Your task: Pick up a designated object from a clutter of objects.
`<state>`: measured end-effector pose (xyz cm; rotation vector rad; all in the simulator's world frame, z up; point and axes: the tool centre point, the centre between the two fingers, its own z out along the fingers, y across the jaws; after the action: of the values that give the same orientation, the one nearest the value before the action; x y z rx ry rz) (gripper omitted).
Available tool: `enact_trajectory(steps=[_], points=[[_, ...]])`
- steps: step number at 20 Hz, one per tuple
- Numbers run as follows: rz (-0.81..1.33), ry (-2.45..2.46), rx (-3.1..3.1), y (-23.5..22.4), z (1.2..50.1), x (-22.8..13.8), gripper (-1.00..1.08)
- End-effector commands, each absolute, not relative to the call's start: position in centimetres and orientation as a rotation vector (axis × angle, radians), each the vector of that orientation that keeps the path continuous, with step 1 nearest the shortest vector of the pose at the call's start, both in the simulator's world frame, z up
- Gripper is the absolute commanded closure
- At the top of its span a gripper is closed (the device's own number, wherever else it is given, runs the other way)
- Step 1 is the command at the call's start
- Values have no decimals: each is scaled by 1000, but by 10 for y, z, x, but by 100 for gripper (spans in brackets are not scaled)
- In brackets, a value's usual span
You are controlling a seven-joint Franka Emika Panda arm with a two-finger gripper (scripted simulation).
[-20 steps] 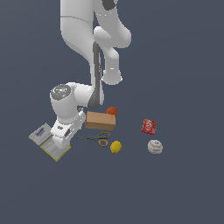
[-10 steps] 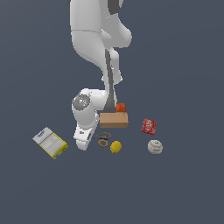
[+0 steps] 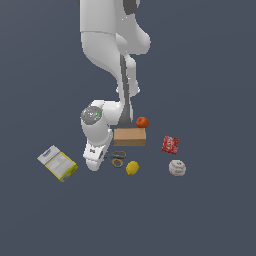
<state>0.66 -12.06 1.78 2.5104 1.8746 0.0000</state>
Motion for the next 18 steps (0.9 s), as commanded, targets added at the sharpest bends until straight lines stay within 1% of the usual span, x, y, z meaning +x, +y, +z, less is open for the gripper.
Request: enact_trajectory(steps=[1,9,18], points=[[2,1874,2509,-121,26,8,108],[1,1878,2508,-123,78,15,108],[2,1883,2507,-128,171,28,108]])
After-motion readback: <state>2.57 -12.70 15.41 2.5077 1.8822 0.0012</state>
